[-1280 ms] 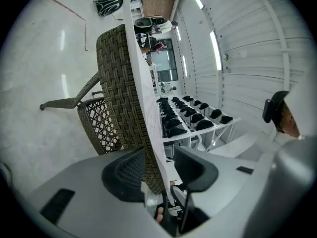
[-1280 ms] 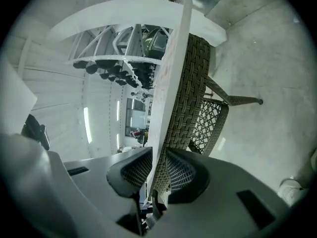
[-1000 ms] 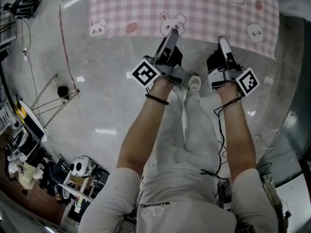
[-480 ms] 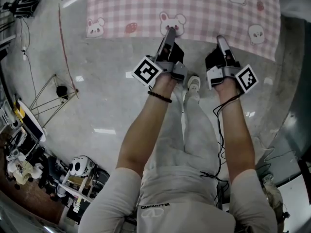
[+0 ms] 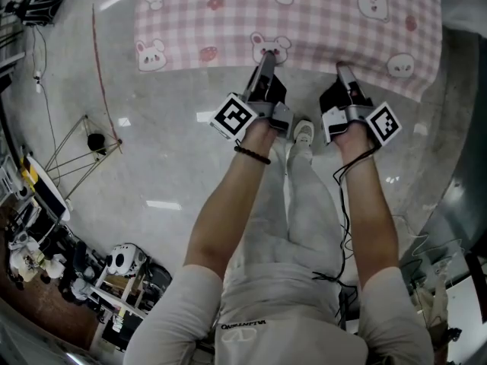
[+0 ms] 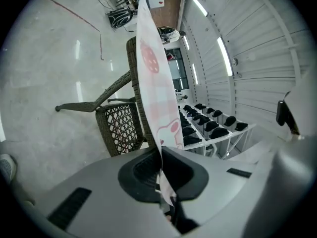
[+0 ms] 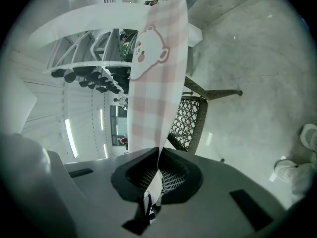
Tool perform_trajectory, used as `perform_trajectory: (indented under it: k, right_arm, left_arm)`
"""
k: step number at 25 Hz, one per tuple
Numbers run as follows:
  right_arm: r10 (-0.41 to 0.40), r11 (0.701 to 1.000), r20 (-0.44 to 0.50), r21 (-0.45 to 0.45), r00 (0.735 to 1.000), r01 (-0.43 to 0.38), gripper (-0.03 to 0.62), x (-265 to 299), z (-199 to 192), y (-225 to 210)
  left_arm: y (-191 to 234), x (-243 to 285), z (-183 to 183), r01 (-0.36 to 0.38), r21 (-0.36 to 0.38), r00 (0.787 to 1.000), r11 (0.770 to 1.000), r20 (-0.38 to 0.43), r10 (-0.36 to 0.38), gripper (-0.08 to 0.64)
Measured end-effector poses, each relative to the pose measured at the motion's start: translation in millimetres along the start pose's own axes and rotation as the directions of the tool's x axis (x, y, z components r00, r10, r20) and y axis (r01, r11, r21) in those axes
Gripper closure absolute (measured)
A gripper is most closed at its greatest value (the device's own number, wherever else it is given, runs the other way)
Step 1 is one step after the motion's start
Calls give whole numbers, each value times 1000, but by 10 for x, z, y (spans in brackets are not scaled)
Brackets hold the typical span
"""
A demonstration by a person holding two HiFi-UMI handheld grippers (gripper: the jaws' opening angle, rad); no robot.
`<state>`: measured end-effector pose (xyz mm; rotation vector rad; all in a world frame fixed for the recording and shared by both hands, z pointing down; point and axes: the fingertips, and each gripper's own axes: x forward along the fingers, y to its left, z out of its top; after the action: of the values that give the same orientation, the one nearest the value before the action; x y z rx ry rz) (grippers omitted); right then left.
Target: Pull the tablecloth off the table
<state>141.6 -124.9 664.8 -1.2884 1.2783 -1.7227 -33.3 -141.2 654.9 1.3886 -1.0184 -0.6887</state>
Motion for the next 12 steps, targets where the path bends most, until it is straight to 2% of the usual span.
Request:
perform_trajectory:
  k: [6,10,12]
  right_arm:
    - [-36,999,-20,7,999,36,579,113,52,-101]
    - [-52,999,-27,13,998,53,580,128,57,-104]
    - [-66,998,-32,14,997,67,579,138,62,-111]
  left_arm:
    - [101,109,14,-20,2,1000,1000,-5,20,557]
    - [123,107,32,-41,47,999,998,-15,42,557]
    - [142,115,52,-58,92,998,994,-28,60,557]
